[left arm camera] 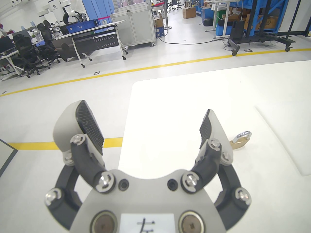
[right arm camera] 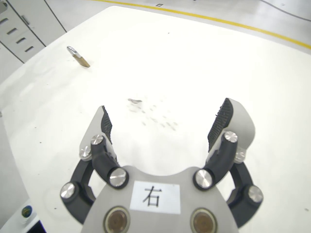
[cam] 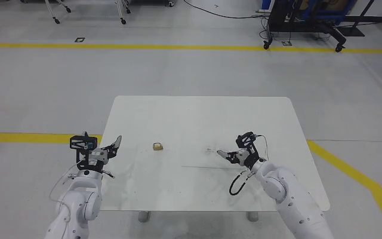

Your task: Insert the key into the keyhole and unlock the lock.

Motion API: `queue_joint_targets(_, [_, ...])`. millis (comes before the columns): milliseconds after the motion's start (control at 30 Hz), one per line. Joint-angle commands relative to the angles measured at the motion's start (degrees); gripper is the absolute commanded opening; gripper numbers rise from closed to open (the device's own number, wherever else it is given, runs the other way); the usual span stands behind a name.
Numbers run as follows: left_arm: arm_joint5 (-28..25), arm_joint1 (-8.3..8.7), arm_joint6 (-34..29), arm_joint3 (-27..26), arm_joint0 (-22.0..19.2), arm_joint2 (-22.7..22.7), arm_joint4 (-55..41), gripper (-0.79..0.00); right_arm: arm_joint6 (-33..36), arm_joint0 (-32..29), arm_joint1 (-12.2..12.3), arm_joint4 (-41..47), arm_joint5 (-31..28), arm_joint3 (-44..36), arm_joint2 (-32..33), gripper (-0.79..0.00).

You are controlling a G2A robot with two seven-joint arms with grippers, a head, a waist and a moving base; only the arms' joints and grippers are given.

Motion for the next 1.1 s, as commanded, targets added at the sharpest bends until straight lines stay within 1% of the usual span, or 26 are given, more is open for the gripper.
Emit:
queue_joint_targets(0, [0.0,0.00,0.0,0.0,0.0,0.0,0.0,0.000,-1.7,1.6,-0.3,0.4,-2.1,2.6,-1.6,0.000])
queue_joint_targets(200, [0.0,0.00,0.0,0.0,0.0,0.0,0.0,0.000,-7.8,6.1,-0.5,-0.9,-11.7,9.8,-4.1,-0.006])
queue_joint_targets(233, [0.0,0.00,0.0,0.0,0.0,0.0,0.0,0.000,-8.6,7.1,-0.5,-1.6,-13.7,11.0,-4.4,-0.086])
queue_joint_targets(267, [0.0,0.00,0.0,0.0,0.0,0.0,0.0,0.000,-9.5,8.1,-0.4,-3.5,-15.3,11.8,-4.6,-0.108])
queue_joint_targets(300, [0.0,0.00,0.0,0.0,0.0,0.0,0.0,0.000,-10.5,8.9,-0.3,-6.4,-16.3,12.5,-4.9,-0.160])
queue_joint_targets(333, [0.0,0.00,0.0,0.0,0.0,0.0,0.0,0.000,-11.8,9.4,-0.2,-8.7,-16.3,13.3,-5.2,-0.175])
queue_joint_targets(400, [0.0,0.00,0.0,0.0,0.0,0.0,0.0,0.000,-14.6,10.4,-0.1,-11.8,-17.1,14.4,-5.9,-0.453])
queue_joint_targets(433, [0.0,0.00,0.0,0.0,0.0,0.0,0.0,0.000,-15.8,11.0,-0.1,-13.6,-17.4,15.2,-6.1,-0.502])
queue_joint_targets(467, [0.0,0.00,0.0,0.0,0.0,0.0,0.0,0.000,-16.6,11.6,0.0,-15.5,-17.3,16.0,-6.4,-0.582])
queue_joint_targets(500, [0.0,0.00,0.0,0.0,0.0,0.0,0.0,0.000,-17.5,12.2,0.0,-17.1,-17.5,16.5,-6.9,-0.634])
queue_joint_targets(533, [0.0,0.00,0.0,0.0,0.0,0.0,0.0,0.000,-18.3,12.7,0.1,-19.2,-17.6,16.8,-7.3,-0.650])
queue_joint_targets(700, [0.0,0.00,0.0,0.0,0.0,0.0,0.0,0.000,-21.7,14.3,0.3,-29.3,-16.2,17.2,-10.3,-0.603])
queue_joint_targets(767, [0.0,0.00,0.0,0.0,0.0,0.0,0.0,0.000,-22.1,14.7,0.3,-31.3,-15.4,17.4,-11.1,-0.745])
queue_joint_targets(800, [0.0,0.00,0.0,0.0,0.0,0.0,0.0,0.000,-22.0,15.0,0.3,-32.2,-15.2,17.4,-11.5,-0.742])
queue_joint_targets(833, [0.0,0.00,0.0,0.0,0.0,0.0,0.0,0.000,-21.9,15.2,0.2,-33.1,-15.2,17.3,-12.0,-0.720])
queue_joint_targets(867, [0.0,0.00,0.0,0.0,0.0,0.0,0.0,0.000,-21.6,15.5,0.2,-33.9,-15.0,17.4,-12.4,-0.650])
queue_joint_targets(900, [0.0,0.00,0.0,0.0,0.0,0.0,0.0,0.000,-21.4,15.7,0.2,-34.5,-14.8,17.5,-12.8,-0.606])
queue_joint_targets(967, [0.0,0.00,0.0,0.0,0.0,0.0,0.0,0.000,-21.3,16.1,0.1,-35.0,-14.5,17.6,-13.3,-0.594])
queue_joint_targets(1067, [0.0,0.00,0.0,0.0,0.0,0.0,0.0,0.000,-21.2,16.7,0.1,-35.9,-14.4,17.6,-13.9,-0.483])
